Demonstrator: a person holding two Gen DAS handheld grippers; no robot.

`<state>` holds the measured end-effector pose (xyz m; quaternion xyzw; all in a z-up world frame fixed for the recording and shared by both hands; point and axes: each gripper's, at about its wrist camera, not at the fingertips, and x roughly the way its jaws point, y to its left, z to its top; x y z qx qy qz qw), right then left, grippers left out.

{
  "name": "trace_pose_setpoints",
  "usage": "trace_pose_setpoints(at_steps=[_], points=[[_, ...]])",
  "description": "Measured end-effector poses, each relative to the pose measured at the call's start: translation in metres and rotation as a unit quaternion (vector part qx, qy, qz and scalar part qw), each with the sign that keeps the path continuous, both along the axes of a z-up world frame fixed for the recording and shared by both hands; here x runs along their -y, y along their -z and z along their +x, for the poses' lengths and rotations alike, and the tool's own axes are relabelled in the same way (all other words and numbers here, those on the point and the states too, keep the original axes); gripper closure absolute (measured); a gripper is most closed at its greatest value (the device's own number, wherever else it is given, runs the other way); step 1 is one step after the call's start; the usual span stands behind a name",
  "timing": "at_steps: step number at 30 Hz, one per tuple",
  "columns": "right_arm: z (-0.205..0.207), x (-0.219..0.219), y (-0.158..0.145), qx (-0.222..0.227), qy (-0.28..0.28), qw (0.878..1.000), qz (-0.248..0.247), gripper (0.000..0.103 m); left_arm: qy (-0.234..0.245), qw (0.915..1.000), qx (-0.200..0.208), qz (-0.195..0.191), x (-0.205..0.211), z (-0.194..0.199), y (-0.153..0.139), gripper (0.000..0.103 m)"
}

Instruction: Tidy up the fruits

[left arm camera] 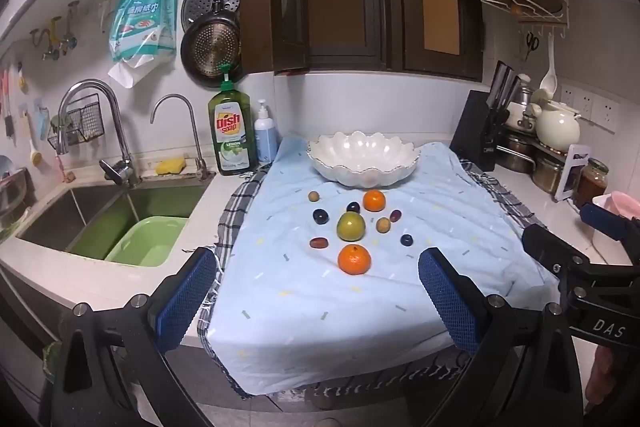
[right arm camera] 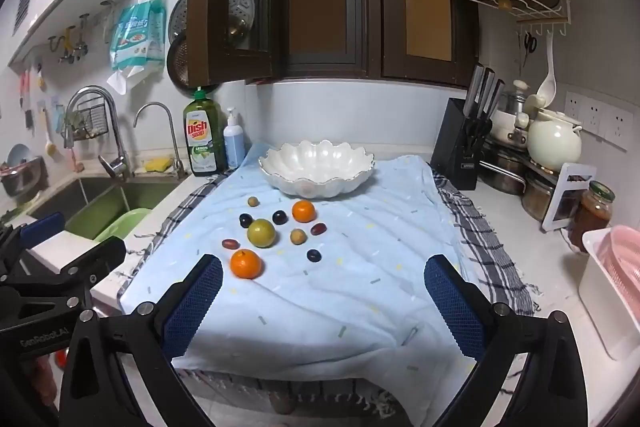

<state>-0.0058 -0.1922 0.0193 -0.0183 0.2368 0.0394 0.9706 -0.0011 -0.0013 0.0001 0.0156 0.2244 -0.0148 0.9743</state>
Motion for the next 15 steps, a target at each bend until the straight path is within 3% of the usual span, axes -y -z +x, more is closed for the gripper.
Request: trace_pose_setpoints(at_steps=[4,15], points=[[-0.001,0.0,-0.001,-0.004,-0.001,1.0,0.0,0.001,-0.002,0.9999,0.002,0.012,0.005,-0.004,-0.001,0.0],[-0.012,0.0,0.002,0.008,0.002,1.0,0.003,0.001,-0.013,0.9999,0.0,-0.002,-0.003,-0.014,-0.004,0.0]])
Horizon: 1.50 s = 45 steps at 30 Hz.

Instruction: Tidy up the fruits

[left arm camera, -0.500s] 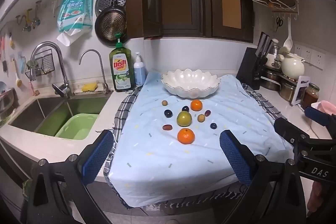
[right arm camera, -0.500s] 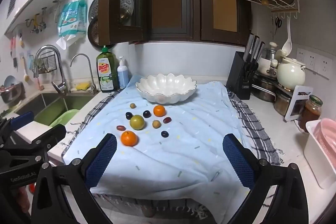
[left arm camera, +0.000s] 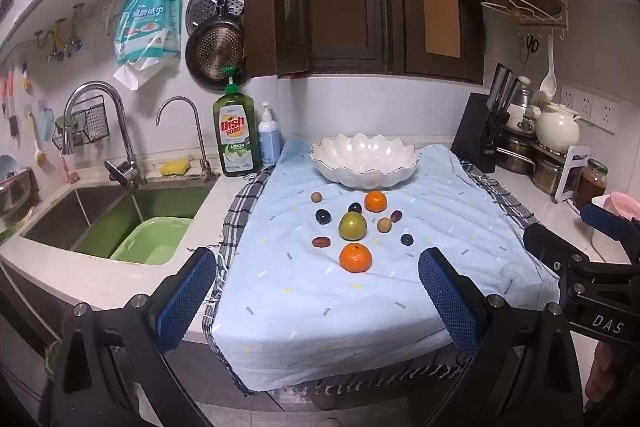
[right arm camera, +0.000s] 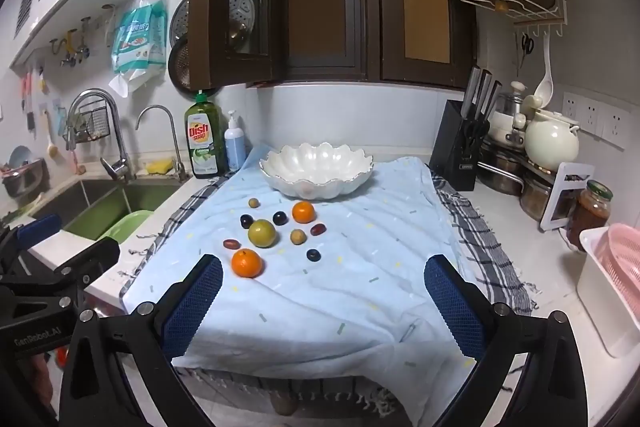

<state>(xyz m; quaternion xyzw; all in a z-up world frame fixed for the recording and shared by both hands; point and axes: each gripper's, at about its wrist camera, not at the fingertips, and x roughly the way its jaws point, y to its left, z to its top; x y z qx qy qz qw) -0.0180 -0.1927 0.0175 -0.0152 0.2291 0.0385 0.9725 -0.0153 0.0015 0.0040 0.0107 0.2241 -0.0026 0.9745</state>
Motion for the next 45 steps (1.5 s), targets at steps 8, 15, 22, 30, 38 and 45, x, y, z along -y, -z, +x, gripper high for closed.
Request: trace_pose_setpoints(at_steps=[8,15,22,30,38,45], points=[[0.001,0.005,-0.006,0.0,-0.002,1.0,0.004,0.001,-0.004,1.0,0.001,-0.002,0.0,-0.001,-0.003,0.0],[0.0,0.004,-0.006,0.002,-0.005,1.0,0.004,0.001,-0.004,1.0,0.003,-0.003,-0.001,-0.002,-0.005,0.0],[0.0,0.004,-0.007,0.002,-0.005,1.0,0.004,0.001,-0.004,1.0,0.005,-0.004,-0.001,-0.003,-0.005,0.0],[-0.002,0.004,-0.009,0.005,-0.007,1.0,0.006,0.001,-0.003,0.9999,0.009,-0.003,0.002,-0.006,-0.008,0.0],[-0.003,0.004,-0.011,0.006,-0.008,1.0,0.006,0.001,-0.006,0.9999,0.012,-0.001,0.004,-0.008,-0.011,0.0],[-0.005,0.005,-0.012,0.008,-0.012,1.0,0.005,0.001,-0.007,0.9999,0.014,0.0,0.002,-0.009,-0.011,0.0]])
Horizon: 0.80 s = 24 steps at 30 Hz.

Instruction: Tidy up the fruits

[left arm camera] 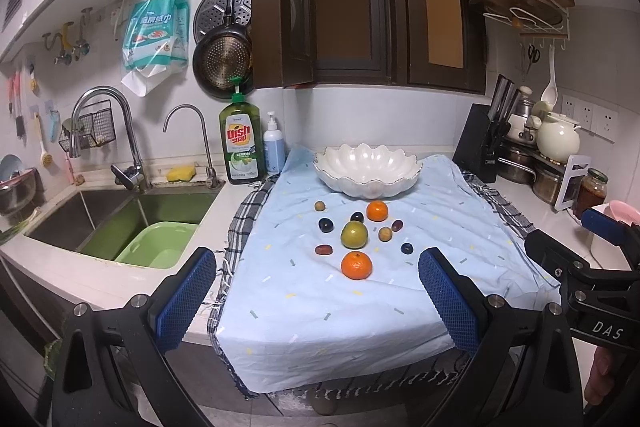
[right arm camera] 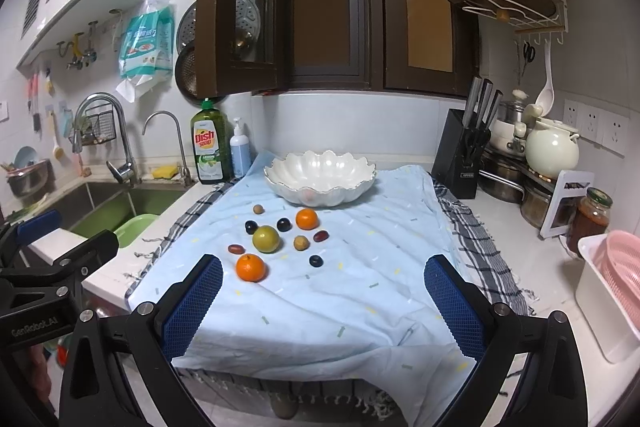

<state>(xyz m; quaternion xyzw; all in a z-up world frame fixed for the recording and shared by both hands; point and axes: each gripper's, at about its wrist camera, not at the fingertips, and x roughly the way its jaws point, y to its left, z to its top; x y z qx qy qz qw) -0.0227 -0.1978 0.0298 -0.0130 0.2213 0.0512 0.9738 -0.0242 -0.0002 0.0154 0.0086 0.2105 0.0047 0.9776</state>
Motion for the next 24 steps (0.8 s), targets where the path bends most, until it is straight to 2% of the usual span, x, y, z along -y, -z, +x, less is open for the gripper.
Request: trace_pose_setpoints(at_steps=[24], points=[[0.0021,-0.0027,0.0036,-0.002,-0.007,1.0,0.002,0.001,-0.002,1.0,0.003,0.003,-0.0028,-0.0015,0.0003,0.0]])
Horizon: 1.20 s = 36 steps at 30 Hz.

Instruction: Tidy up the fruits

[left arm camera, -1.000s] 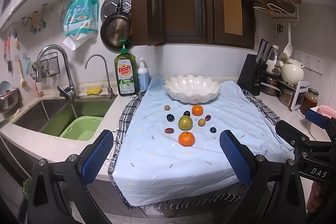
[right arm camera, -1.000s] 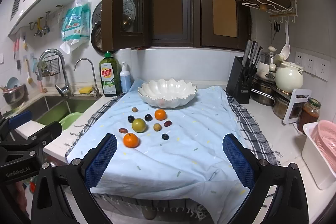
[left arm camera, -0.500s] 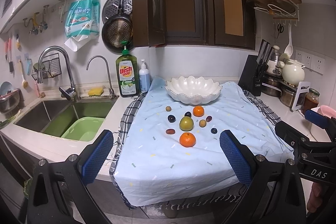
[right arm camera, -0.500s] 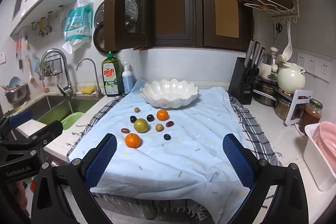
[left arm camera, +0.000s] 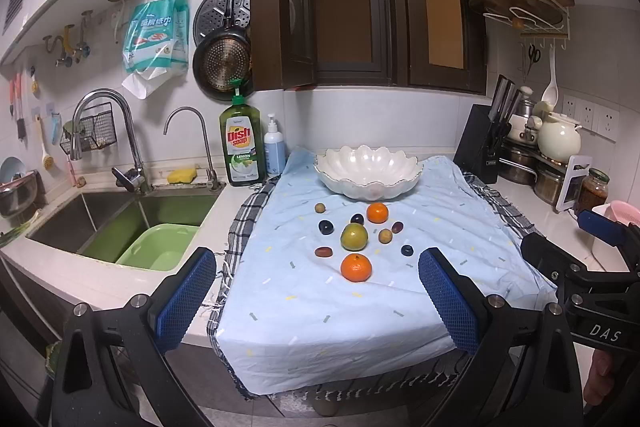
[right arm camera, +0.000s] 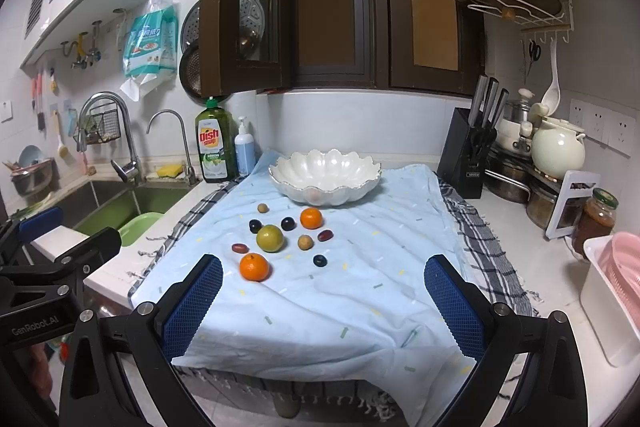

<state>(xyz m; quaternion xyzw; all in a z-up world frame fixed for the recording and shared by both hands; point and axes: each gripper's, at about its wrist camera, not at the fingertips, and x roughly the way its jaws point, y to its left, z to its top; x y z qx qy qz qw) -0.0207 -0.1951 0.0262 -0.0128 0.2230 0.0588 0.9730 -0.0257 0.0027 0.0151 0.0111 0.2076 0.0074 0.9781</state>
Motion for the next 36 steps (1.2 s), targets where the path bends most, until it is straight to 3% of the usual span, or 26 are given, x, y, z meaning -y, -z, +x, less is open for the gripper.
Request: trace_pose_setpoints(at_steps=[16,23,30,36], points=[[0.032,0.01,0.025,-0.029,0.003,1.0,0.006,0.001,0.004,0.9993,-0.036,0.013,0.015,0.039,0.024,0.0],[0.062,0.011,0.042,-0.048,0.005,0.999,0.001,0.001,0.032,0.9972,-0.063,0.025,0.023,0.07,0.042,0.0],[0.102,0.008,0.059,-0.067,-0.001,0.998,-0.009,0.005,0.05,0.9939,-0.093,0.033,0.027,0.111,0.062,0.008],[0.14,-0.002,0.077,-0.093,-0.012,0.995,-0.022,0.015,0.065,0.99,-0.12,0.037,0.028,0.146,0.08,0.015]])
